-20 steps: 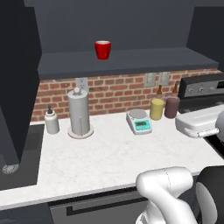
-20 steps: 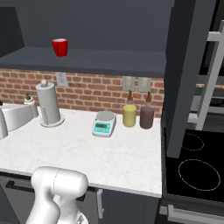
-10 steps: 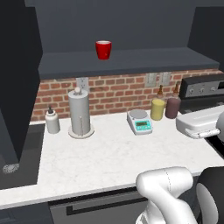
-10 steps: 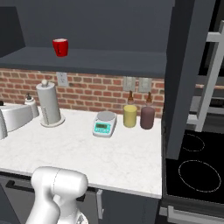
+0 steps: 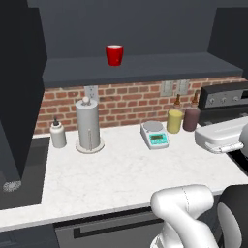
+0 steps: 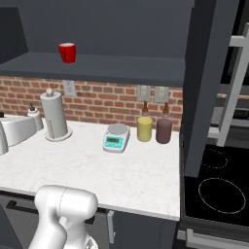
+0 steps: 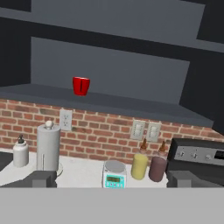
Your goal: Gather all objects into one cabinet and sort the glasses and bowls to opposite sides.
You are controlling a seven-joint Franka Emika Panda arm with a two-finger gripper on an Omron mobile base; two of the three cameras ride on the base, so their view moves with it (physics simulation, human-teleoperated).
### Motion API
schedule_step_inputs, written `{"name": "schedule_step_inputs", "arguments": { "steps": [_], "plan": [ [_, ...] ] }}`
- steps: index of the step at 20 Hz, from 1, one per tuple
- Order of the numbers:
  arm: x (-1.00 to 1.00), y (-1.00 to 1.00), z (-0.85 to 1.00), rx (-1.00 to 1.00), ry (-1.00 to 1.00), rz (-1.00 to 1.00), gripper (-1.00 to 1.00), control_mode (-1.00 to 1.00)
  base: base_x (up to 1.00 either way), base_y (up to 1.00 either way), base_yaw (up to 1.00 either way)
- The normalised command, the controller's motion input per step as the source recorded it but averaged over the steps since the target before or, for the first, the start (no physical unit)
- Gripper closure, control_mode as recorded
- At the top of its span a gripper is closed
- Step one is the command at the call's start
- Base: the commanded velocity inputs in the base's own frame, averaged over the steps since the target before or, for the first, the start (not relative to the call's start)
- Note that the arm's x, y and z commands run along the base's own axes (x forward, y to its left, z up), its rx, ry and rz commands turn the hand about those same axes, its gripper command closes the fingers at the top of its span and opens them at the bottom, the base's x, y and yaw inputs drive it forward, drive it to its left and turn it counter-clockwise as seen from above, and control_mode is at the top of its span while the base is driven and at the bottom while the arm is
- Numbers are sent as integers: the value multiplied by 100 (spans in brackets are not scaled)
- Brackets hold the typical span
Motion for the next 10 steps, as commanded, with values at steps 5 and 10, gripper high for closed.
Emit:
{"name": "schedule_step_inputs", "arguments": {
  "steps": [5, 10],
  "plan": [
    [0, 0, 0, 0, 0, 0, -100, 100, 37, -1, 5],
    [0, 0, 0, 0, 0, 0, -100, 100, 55, 0, 12]
  ]
}}
